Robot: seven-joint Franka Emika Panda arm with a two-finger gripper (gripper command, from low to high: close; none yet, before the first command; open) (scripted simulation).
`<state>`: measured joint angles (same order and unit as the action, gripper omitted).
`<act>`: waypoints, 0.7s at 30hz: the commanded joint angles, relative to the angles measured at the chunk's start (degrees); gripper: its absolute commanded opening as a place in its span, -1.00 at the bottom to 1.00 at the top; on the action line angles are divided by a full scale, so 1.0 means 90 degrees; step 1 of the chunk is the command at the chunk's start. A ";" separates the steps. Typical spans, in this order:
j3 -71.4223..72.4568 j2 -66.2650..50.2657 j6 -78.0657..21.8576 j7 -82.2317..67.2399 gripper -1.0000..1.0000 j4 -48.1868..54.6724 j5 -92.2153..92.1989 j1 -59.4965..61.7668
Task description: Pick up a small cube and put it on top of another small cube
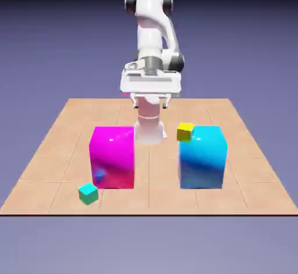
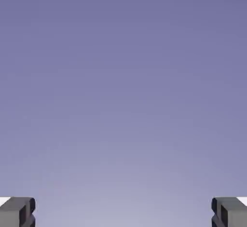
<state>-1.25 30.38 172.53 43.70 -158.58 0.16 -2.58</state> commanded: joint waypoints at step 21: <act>0.1217 -0.4802 -0.5770 0.1363 1.00 0.4369 0.1276 -0.3535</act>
<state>9.70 -12.83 120.60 55.96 -119.26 11.64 -34.37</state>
